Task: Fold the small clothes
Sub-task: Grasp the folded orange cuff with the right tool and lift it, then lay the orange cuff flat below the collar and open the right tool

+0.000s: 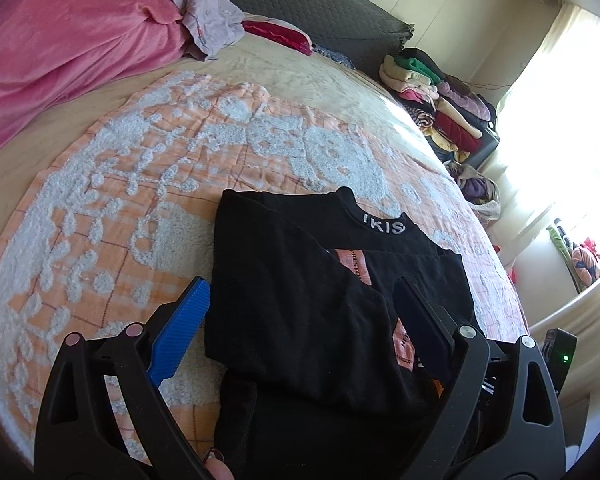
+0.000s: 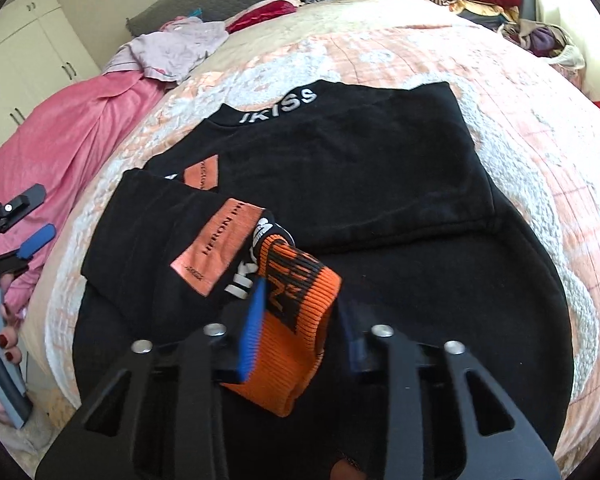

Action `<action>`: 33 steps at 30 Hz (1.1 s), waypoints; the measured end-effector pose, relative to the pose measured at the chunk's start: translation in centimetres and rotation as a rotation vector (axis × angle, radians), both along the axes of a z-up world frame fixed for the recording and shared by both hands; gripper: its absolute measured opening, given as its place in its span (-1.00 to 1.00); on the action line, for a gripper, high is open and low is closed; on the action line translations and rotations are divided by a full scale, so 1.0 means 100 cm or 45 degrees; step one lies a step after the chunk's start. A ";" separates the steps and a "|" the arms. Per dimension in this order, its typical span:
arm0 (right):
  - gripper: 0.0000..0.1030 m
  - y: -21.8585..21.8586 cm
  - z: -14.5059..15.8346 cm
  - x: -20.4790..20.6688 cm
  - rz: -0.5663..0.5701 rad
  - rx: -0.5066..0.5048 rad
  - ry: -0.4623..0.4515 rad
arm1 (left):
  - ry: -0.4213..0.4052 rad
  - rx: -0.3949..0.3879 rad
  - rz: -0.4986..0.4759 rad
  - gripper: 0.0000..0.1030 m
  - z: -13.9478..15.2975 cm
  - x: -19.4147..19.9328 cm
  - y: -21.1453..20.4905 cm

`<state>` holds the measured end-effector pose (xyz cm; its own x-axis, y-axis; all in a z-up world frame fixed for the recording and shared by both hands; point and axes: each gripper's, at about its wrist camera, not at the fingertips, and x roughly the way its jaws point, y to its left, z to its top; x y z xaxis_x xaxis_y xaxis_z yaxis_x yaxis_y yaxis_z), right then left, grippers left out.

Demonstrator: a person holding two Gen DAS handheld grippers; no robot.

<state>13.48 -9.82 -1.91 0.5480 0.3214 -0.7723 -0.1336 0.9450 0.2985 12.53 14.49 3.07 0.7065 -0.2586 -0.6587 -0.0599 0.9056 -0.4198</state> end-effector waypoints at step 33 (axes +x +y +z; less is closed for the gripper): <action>-0.78 -0.032 0.058 0.071 0.017 -0.289 -0.266 | 0.024 0.083 -0.034 0.67 -0.002 0.026 -0.022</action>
